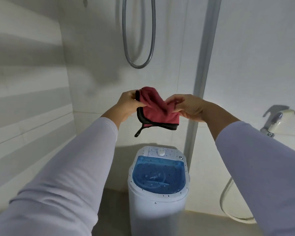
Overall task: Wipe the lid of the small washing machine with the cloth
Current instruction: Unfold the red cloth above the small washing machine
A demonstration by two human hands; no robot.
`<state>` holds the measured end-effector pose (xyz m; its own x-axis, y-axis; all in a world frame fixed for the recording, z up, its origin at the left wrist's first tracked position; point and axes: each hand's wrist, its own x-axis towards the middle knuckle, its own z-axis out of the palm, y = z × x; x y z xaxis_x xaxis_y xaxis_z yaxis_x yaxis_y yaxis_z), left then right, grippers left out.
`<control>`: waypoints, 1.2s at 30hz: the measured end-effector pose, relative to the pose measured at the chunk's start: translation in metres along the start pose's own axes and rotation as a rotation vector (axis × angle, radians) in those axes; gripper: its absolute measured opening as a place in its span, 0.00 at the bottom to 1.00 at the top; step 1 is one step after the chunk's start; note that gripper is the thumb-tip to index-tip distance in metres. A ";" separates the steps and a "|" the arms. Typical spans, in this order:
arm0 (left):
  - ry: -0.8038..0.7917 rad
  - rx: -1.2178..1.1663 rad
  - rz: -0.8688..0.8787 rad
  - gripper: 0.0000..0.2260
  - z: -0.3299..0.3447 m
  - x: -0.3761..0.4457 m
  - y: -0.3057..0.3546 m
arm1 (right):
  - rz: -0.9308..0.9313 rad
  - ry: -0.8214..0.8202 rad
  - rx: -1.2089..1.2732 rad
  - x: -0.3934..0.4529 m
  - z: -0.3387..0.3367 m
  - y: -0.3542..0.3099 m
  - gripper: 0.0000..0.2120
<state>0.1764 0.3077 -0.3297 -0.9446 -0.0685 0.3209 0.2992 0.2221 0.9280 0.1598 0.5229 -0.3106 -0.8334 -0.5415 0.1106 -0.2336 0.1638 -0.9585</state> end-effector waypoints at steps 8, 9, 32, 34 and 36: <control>-0.188 0.096 0.016 0.18 0.035 -0.013 0.005 | 0.070 0.295 0.162 -0.042 -0.022 0.024 0.22; -0.190 0.119 0.023 0.19 0.042 -0.012 0.002 | 0.080 0.336 0.193 -0.043 -0.023 0.032 0.22; -0.196 0.080 -0.093 0.10 0.099 0.081 -0.130 | 0.205 0.595 0.867 0.071 -0.051 0.160 0.06; -0.218 0.070 -0.113 0.10 0.107 0.077 -0.140 | 0.234 0.640 0.906 0.071 -0.047 0.168 0.09; -0.238 0.083 -0.137 0.10 0.114 0.078 -0.148 | 0.194 0.669 0.933 0.069 -0.050 0.174 0.16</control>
<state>0.0434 0.3801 -0.4638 -0.9836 0.1245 0.1307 0.1633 0.3057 0.9380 0.0366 0.5557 -0.4567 -0.9779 0.0149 -0.2088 0.1539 -0.6248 -0.7654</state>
